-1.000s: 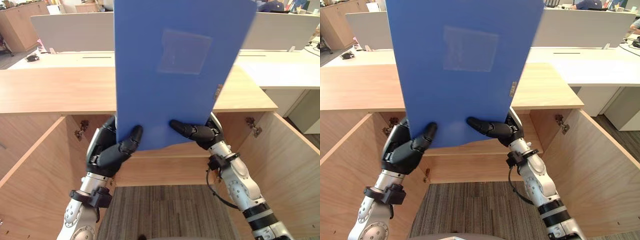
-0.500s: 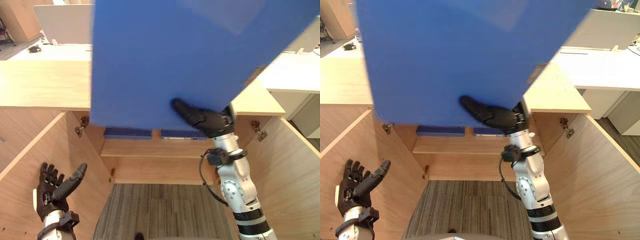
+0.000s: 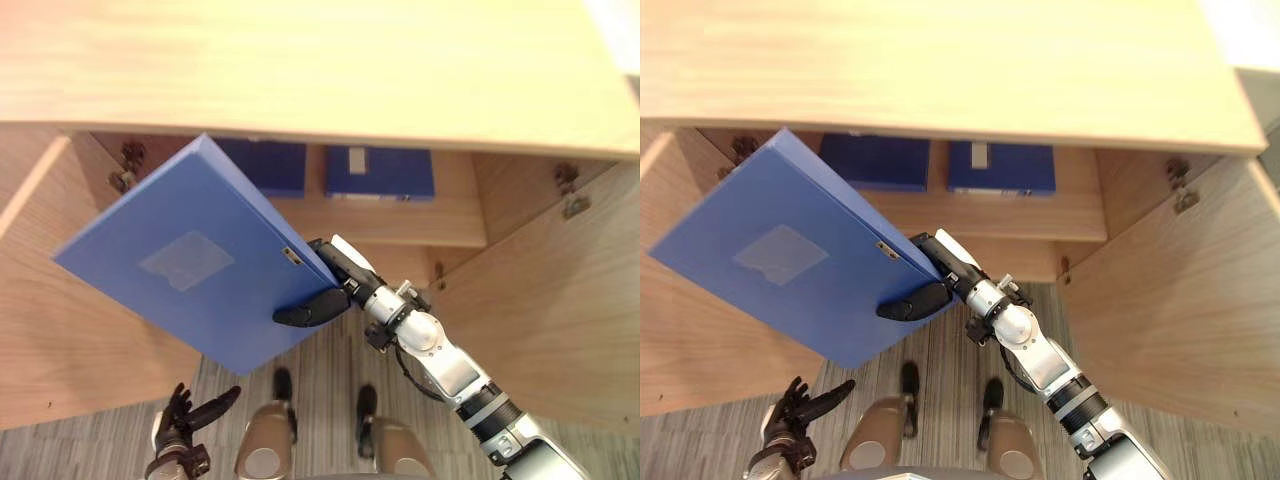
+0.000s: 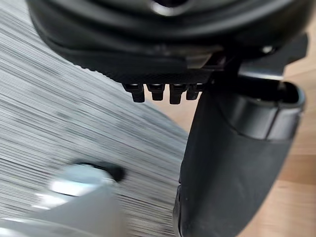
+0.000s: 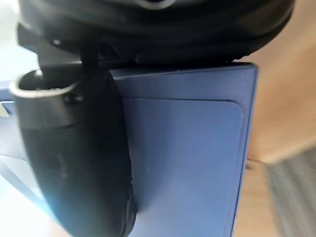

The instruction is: Walk over to the cabinet, pick up the folder, carry it to the office cabinet, place the folder inside the office cabinet, then close the office cabinet door

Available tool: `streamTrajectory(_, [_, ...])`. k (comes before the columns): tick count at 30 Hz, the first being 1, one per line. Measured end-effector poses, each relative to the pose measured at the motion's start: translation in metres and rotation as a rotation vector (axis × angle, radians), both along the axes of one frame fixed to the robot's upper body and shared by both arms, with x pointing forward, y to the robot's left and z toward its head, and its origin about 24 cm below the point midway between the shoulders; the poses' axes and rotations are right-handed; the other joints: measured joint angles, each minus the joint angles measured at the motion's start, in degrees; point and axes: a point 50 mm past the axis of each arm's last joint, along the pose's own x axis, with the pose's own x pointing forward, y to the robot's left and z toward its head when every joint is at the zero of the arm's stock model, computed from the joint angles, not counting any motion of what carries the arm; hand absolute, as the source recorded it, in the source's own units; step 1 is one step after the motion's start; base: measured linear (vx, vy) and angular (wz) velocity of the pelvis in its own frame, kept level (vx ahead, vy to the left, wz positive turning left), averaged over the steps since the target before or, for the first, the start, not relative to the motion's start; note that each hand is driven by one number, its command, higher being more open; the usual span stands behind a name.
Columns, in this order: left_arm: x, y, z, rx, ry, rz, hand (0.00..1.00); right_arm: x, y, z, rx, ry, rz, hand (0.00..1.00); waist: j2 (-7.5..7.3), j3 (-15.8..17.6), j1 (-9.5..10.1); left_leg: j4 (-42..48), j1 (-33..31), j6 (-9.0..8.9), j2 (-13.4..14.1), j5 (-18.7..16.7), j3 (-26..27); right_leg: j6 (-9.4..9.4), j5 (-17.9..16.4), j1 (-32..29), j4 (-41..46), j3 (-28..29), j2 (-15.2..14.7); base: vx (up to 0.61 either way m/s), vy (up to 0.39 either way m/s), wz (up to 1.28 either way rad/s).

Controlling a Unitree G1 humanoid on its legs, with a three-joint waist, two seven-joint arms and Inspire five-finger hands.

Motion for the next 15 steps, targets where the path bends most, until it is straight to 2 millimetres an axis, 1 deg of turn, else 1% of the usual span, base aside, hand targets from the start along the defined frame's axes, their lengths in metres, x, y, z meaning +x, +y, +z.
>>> streamTrajectory(2, [0.019,-0.006,0.004,0.003,-0.035,-0.045,1.00,0.013,0.000,0.013,-0.008,-0.049,-0.018,0.00,0.96,2.91,-0.25,5.02,-5.36,0.43,0.35,-1.05,-0.15,-0.15,-2.12,-5.99,6.09,0.50,-0.36,-0.11,-0.005,-0.03])
streamTrajectory(4, [0.036,-0.013,0.010,0.007,-0.074,-0.085,1.00,0.024,-0.004,0.023,0.005,-0.077,-0.056,0.00,1.69,4.53,-0.22,7.71,-8.46,0.57,0.54,-1.61,-0.54,-0.30,-3.01,-9.21,9.27,0.47,-0.55,-0.09,-0.016,0.03])
streamTrajectory(7, [0.063,-0.023,0.022,0.017,-0.150,-0.138,1.00,0.045,-0.018,0.039,0.099,-0.087,-0.174,0.00,2.64,5.32,-0.01,13.64,-15.42,0.48,1.26,-3.68,-1.36,-0.55,-5.27,-15.85,15.21,0.33,-0.64,-0.08,-0.016,0.04])
streamTrajectory(9, [0.080,-0.027,0.033,0.030,-0.214,-0.158,1.00,0.055,-0.030,0.057,0.219,-0.105,-0.258,0.00,3.04,5.66,0.12,18.58,-20.34,0.53,1.78,-5.62,-2.10,-0.64,-7.32,-20.34,20.01,0.06,-0.78,-0.06,-0.005,0.04])
streamTrajectory(10, [0.086,-0.028,0.038,0.032,-0.240,-0.163,1.00,0.059,-0.034,0.068,0.277,-0.121,-0.285,0.00,3.08,5.70,0.09,20.44,-22.41,0.62,2.05,-6.28,-2.23,-0.77,-8.05,-22.28,21.84,0.00,-0.85,-0.04,-0.002,0.00])
streamTrajectory(12, [0.105,-0.038,0.050,0.027,-0.309,-0.194,1.00,0.070,-0.042,0.101,0.455,-0.160,-0.326,0.00,3.13,5.95,0.04,24.69,-27.33,0.83,2.49,-7.30,-2.53,-0.80,-9.21,-27.18,26.18,-0.27,-1.24,-0.05,-0.006,-0.03])
streamTrajectory(13, [0.108,-0.039,0.054,0.030,-0.330,-0.202,1.00,0.072,-0.044,0.110,0.507,-0.169,-0.334,0.00,3.19,5.99,0.05,25.58,-28.52,0.83,2.65,-7.52,-2.76,-0.90,-9.42,-28.20,26.95,-0.46,-1.24,-0.04,-0.013,0.00])
streamTrajectory(15, [0.120,-0.042,0.065,0.034,-0.381,-0.205,1.00,0.080,-0.049,0.136,0.643,-0.192,-0.357,0.00,3.18,6.28,-0.10,27.21,-31.15,0.83,2.88,-7.58,-3.14,-1.05,-9.86,-30.71,28.85,-0.75,-1.46,-0.04,-0.027,0.04])
